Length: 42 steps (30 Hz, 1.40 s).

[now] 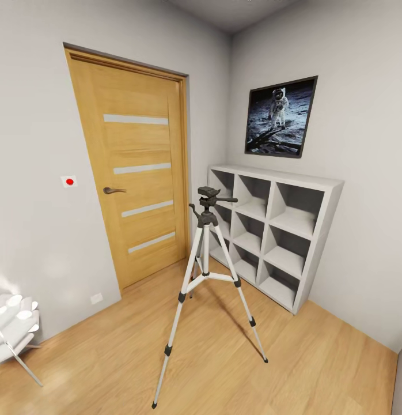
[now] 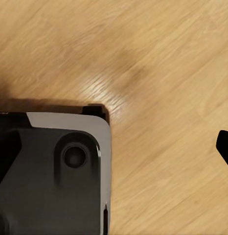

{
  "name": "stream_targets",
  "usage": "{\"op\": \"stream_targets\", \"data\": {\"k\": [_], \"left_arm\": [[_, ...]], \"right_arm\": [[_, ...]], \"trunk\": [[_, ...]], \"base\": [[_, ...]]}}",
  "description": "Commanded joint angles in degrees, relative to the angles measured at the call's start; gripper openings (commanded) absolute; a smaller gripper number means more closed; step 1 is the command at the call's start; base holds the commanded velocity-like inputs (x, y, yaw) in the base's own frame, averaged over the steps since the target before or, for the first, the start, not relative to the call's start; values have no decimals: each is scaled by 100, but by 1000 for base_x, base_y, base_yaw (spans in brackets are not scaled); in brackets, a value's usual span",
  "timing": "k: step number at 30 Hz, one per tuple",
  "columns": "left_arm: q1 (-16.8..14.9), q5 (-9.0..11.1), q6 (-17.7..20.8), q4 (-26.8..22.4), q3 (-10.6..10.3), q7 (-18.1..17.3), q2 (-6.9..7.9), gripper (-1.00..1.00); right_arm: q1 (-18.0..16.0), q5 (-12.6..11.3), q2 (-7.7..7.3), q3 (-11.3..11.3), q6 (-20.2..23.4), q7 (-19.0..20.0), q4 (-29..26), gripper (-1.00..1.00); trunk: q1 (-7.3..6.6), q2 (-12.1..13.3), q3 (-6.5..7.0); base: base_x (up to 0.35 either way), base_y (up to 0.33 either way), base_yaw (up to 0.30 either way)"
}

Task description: Attach the digital camera to the camera tripod in the bedroom.

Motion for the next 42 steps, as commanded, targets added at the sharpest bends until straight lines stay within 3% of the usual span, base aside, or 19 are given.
{"op": "stream_targets", "data": {"k": [1,42], "left_arm": [[-3,27,-11,-1,-51,26,-2,-100],[-3,36,-8,-2,-37,35,6,-100]], "right_arm": [[-8,47,-4,-49,-35,12,19,100],[-7,58,-13,-44,-12,18,19,100]], "trunk": [[1,-7,-9],[1,-7,-9]], "base": [[0,0,0],[0,0,0]]}}
